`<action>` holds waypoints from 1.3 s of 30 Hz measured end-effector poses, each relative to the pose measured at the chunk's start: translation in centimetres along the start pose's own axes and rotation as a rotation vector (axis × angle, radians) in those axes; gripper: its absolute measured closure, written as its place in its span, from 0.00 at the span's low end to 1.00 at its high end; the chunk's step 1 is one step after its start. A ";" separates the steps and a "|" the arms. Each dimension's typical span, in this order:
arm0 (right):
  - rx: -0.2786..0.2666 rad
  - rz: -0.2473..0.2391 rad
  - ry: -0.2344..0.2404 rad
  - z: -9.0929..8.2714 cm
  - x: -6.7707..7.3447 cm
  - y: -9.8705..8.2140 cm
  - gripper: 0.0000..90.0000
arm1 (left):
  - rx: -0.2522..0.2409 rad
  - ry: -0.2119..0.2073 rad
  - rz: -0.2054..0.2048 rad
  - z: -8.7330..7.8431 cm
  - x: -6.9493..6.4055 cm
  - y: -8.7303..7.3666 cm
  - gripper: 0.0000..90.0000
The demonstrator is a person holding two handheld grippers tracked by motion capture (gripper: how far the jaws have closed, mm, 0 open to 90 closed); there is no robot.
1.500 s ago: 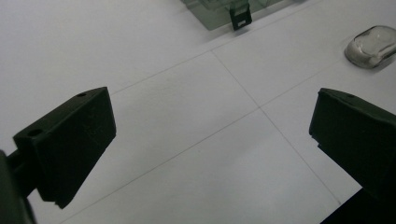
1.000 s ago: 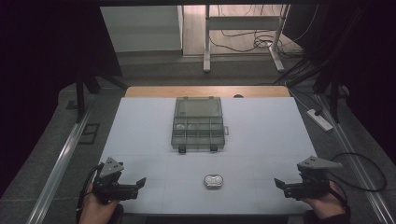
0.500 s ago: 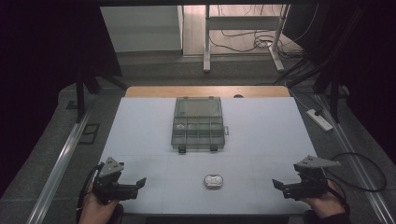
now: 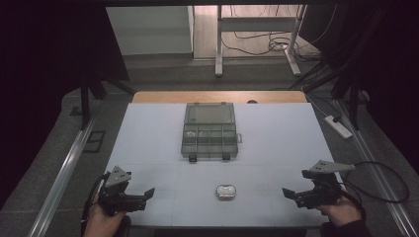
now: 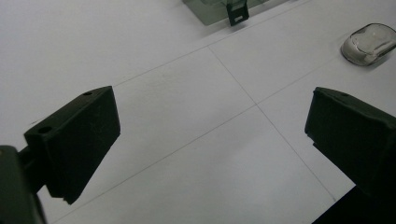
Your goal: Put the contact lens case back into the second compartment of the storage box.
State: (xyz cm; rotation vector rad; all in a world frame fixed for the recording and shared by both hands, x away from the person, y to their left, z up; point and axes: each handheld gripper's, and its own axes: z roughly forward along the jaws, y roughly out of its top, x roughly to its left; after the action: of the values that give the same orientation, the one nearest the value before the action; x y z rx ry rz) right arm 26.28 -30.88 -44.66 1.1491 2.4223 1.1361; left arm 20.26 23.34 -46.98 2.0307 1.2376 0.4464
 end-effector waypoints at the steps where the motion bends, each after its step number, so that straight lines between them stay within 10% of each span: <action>1: -0.002 -0.004 0.008 0.1 0.1 0.1 0.00 | 0.001 0.001 0.001 0.0 0.0 0.0 0.04; 39: 0.109 -0.160 0.132 6.3 3.9 3.4 0.00 | 0.011 0.005 0.000 0.1 0.0 0.0 0.04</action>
State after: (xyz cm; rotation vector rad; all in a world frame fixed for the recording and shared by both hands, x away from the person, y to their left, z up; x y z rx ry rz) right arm 28.67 -23.22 -45.95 0.9153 2.6512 1.0740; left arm 20.31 23.29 -47.02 2.0396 1.2459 0.4460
